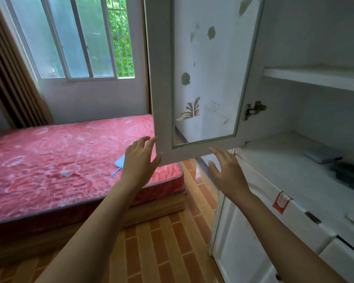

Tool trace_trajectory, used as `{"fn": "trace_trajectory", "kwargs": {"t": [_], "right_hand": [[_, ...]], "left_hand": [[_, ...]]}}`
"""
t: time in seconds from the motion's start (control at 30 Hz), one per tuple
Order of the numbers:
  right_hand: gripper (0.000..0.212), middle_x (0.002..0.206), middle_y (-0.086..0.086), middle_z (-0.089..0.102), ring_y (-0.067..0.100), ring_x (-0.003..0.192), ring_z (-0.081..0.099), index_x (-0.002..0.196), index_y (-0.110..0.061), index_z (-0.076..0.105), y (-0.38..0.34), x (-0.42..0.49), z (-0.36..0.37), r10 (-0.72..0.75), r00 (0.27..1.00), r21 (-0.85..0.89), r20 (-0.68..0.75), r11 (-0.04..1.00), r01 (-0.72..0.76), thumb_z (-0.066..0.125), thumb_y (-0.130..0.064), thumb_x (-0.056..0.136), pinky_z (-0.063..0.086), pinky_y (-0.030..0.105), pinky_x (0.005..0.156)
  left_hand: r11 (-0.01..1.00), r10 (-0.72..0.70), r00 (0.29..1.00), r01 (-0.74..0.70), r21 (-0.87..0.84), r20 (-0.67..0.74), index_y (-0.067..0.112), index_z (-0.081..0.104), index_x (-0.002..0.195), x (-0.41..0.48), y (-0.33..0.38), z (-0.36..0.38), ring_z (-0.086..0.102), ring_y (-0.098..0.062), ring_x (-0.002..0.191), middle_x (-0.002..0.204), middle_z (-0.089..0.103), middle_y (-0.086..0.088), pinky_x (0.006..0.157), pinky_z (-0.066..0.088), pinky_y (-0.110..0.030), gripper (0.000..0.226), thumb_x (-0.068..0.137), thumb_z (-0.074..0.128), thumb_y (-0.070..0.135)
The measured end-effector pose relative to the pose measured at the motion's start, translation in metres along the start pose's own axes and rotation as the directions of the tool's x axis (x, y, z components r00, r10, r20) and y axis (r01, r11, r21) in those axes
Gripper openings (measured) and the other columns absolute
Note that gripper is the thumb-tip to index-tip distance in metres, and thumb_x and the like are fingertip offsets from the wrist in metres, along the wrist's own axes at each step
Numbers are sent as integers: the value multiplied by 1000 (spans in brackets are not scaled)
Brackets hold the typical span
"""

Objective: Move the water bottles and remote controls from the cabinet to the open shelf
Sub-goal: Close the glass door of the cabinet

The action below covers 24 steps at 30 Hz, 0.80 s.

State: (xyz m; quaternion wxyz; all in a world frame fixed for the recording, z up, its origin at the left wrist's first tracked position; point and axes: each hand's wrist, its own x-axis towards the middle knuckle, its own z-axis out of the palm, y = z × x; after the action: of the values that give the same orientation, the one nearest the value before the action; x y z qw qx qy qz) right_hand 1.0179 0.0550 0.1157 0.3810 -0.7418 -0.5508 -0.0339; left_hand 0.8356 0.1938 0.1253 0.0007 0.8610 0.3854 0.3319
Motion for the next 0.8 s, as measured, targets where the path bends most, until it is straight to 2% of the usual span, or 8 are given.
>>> {"fn": "trace_trajectory", "kwargs": {"t": [0.2, 0.33, 0.47, 0.57, 0.63, 0.7, 0.8], "right_hand": [[44, 145, 7, 38, 19, 134, 32, 137, -15, 34, 10, 39, 36, 70, 994, 0, 83, 998, -70, 43, -23, 95, 26, 28, 108], [52, 153, 0, 22, 17, 138, 25, 142, -22, 20, 8, 59, 60, 142, 979, -11, 146, 990, -142, 41, -27, 95, 31, 36, 107], [61, 157, -4, 2, 18, 140, 22, 145, -25, 5, 3, 67, 75, 229, 961, -42, 157, 973, -225, 40, -31, 95, 34, 37, 105], [65, 156, -3, -9, 15, 143, 5, 145, -23, -3, 0, 68, 86, 216, 955, -24, 203, 976, -216, 40, -29, 96, 17, 31, 112], [67, 155, -2, -13, 14, 143, -3, 144, -22, -8, -2, 68, 91, 202, 950, -39, 236, 979, -198, 39, -28, 96, 10, 30, 114], [68, 155, -1, -14, 15, 143, -6, 144, -20, -9, -4, 67, 94, 196, 946, -68, 256, 980, -185, 38, -28, 96, 7, 31, 115], [67, 155, 0, -14, 16, 143, -7, 143, -21, -10, -8, 64, 97, 195, 946, -108, 260, 979, -172, 38, -27, 96, 6, 33, 117]], "left_hand": [[992, -76, 997, 77, -101, 11, 4, 22, 140, 47, -23, 25, 43, -35, 123, 138, 42, -20, 100, 36, -45, 72, 85, 58, 34], [981, -45, 998, 52, -188, 42, 3, 13, 142, 75, -34, 35, 42, -34, 124, 138, 44, -18, 99, 35, -44, 81, 83, 60, 32], [953, 96, 995, -82, -292, 34, 12, 21, 141, 90, -42, 41, 57, -38, 97, 111, 63, -17, 78, 45, -42, 72, 82, 62, 19], [912, 126, 991, -97, -399, 47, 15, 26, 137, 92, -46, 44, 60, -36, 99, 113, 64, -15, 78, 50, -44, 62, 84, 59, 16], [891, 110, 991, -67, -450, 71, 14, 29, 134, 90, -46, 45, 61, -35, 99, 115, 64, -13, 75, 50, -40, 56, 86, 58, 16], [881, 97, 992, -49, -471, 78, 12, 33, 128, 89, -45, 44, 61, -35, 96, 112, 64, -13, 71, 48, -39, 48, 87, 56, 16], [867, 108, 992, -60, -495, 69, 9, 37, 123, 89, -46, 43, 62, -36, 92, 106, 66, -16, 72, 51, -46, 42, 86, 57, 16]]}}
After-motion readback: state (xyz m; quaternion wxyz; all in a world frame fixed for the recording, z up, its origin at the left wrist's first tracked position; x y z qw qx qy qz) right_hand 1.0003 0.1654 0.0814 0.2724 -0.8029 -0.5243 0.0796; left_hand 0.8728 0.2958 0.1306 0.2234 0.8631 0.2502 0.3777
